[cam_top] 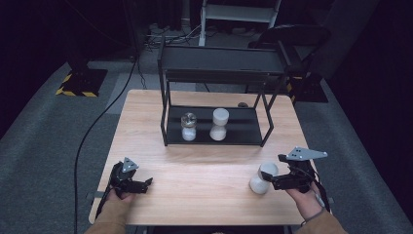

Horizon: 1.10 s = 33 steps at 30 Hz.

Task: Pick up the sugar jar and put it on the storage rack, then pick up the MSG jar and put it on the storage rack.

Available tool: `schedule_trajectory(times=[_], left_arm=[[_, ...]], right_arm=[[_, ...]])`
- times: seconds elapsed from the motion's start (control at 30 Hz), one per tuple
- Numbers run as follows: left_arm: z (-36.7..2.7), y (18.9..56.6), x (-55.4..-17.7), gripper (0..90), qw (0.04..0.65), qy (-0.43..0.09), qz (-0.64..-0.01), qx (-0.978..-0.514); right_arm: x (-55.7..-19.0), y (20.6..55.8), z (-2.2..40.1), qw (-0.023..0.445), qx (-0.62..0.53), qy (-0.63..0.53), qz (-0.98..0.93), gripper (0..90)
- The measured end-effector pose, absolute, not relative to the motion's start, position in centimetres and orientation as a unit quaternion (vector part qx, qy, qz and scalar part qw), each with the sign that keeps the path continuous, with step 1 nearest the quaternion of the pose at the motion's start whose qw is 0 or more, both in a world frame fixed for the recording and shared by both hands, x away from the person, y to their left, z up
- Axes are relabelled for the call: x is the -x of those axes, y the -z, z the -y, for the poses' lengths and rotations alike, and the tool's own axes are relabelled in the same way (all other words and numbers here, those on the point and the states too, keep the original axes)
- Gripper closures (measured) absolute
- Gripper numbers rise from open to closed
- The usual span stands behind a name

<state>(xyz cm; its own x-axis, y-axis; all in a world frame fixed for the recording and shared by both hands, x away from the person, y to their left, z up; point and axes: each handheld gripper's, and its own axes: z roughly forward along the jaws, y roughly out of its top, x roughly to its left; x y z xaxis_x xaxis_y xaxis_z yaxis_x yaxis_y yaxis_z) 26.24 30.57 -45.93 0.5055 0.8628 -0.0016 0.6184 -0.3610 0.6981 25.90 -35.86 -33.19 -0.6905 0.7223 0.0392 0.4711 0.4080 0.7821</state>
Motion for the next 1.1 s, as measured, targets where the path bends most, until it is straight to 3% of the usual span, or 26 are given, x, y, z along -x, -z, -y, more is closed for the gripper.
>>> schedule_trajectory(times=[0.6,0.83,0.93,1.1], left_arm=[[-30.5,45.9,-26.3,1.8,0.326,-0.187,-0.463,-0.803],[-30.5,45.9,-26.2,1.8,0.326,-0.187,-0.463,-0.803],[-30.4,45.9,-26.2,1.7,0.326,-0.187,-0.464,-0.802],[-30.4,45.9,-26.2,1.2,0.326,-0.185,-0.461,-0.804]], right_arm=[[-26.3,37.4,36.3,0.144,-0.369,-0.402,-0.826,6.4],[-27.5,38.4,36.2,0.125,-0.353,-0.401,-0.836,24.1],[-26.8,38.5,35.7,0.15,-0.345,-0.395,-0.838,32.3],[-26.3,38.4,35.5,0.164,-0.337,-0.393,-0.84,33.7]])
